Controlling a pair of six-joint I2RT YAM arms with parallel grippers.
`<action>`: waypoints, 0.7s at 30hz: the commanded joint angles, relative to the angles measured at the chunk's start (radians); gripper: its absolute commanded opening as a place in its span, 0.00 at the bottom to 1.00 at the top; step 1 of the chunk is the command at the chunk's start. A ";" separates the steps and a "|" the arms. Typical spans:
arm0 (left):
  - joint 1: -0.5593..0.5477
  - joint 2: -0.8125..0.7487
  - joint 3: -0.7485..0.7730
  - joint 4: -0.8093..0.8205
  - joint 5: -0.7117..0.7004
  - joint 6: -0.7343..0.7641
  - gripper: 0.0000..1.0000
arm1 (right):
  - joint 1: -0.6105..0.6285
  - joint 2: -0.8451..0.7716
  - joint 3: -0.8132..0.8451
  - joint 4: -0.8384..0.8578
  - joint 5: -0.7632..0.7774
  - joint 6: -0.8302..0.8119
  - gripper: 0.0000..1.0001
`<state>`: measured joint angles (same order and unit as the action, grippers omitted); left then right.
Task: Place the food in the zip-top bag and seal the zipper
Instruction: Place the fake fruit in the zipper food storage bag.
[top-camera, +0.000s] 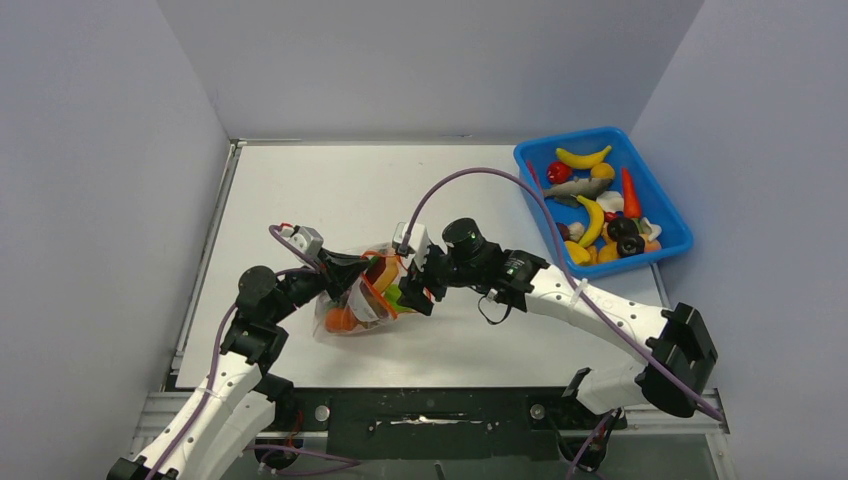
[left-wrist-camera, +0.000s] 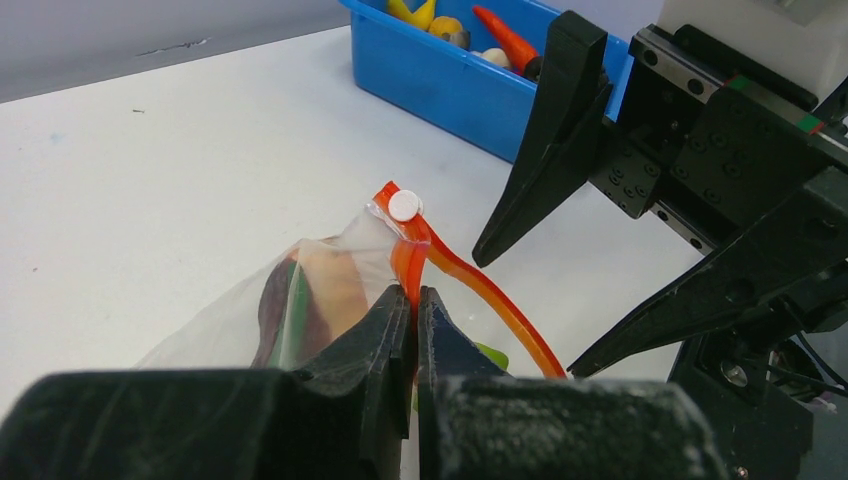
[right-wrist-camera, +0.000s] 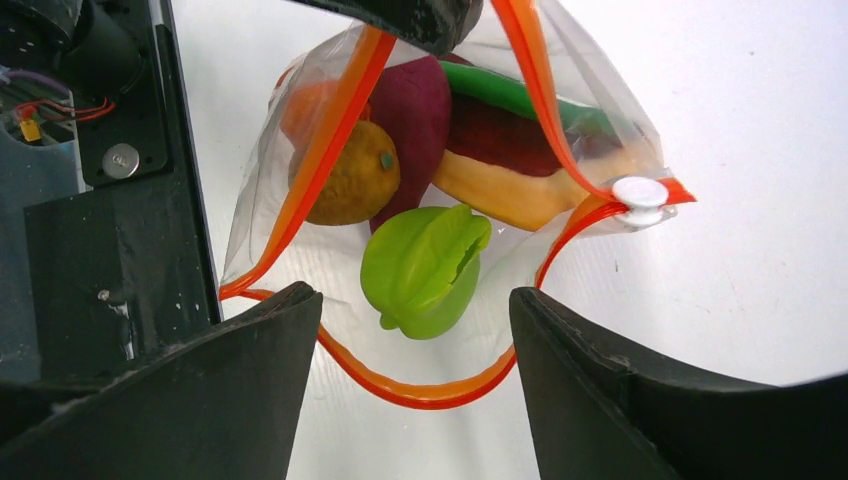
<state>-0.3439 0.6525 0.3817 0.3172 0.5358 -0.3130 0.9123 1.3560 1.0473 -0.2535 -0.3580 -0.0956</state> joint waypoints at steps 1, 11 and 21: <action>0.006 -0.016 0.009 0.068 -0.006 0.003 0.00 | 0.009 -0.006 0.075 -0.010 0.027 -0.015 0.71; 0.006 -0.016 0.008 0.071 -0.001 0.005 0.00 | 0.000 -0.085 0.110 -0.039 0.178 -0.037 0.71; 0.006 -0.027 0.007 0.069 0.002 0.009 0.00 | -0.200 -0.102 0.138 -0.077 0.336 -0.084 0.71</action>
<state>-0.3435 0.6456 0.3817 0.3168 0.5358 -0.3107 0.8433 1.2804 1.1408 -0.3393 -0.0956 -0.1570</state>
